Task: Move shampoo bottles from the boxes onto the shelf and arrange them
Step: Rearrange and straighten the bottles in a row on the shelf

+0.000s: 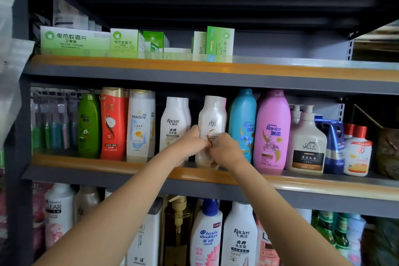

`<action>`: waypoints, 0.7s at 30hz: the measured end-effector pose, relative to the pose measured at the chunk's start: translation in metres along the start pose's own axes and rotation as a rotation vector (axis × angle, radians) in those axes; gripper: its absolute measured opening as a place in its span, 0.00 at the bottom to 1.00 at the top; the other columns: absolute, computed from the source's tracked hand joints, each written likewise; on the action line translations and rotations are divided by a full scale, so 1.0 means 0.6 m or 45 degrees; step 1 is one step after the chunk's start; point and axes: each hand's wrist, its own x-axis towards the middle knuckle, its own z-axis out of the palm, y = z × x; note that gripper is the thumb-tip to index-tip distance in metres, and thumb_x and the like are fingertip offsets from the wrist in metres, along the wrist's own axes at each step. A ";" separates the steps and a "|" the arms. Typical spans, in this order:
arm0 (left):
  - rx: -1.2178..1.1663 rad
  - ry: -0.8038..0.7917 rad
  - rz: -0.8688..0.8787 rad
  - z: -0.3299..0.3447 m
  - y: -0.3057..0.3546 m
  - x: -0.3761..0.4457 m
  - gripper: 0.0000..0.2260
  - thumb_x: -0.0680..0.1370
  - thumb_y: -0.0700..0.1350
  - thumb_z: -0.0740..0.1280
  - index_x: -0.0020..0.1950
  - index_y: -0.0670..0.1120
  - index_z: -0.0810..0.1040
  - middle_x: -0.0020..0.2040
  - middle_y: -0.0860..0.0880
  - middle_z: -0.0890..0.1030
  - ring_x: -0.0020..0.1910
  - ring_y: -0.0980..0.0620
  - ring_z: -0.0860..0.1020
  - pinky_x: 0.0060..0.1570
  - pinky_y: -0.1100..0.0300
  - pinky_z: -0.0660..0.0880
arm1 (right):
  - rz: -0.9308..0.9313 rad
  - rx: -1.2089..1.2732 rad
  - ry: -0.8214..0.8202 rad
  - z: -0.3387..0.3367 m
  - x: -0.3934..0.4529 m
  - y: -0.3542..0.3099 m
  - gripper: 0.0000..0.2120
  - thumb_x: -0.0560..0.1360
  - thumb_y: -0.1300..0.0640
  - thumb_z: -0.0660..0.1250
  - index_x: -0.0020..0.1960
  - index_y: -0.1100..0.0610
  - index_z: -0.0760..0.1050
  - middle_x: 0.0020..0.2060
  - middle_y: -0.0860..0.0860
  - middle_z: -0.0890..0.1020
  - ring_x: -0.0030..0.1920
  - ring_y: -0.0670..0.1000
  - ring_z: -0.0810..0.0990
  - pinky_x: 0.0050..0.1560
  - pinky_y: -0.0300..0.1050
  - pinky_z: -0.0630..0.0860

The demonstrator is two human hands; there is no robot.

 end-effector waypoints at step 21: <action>0.254 -0.019 0.127 -0.014 -0.015 0.000 0.33 0.72 0.33 0.67 0.72 0.48 0.57 0.61 0.47 0.72 0.60 0.49 0.73 0.61 0.52 0.72 | -0.013 -0.043 -0.083 -0.019 -0.011 -0.007 0.11 0.76 0.65 0.65 0.36 0.58 0.66 0.37 0.56 0.80 0.34 0.52 0.78 0.38 0.44 0.78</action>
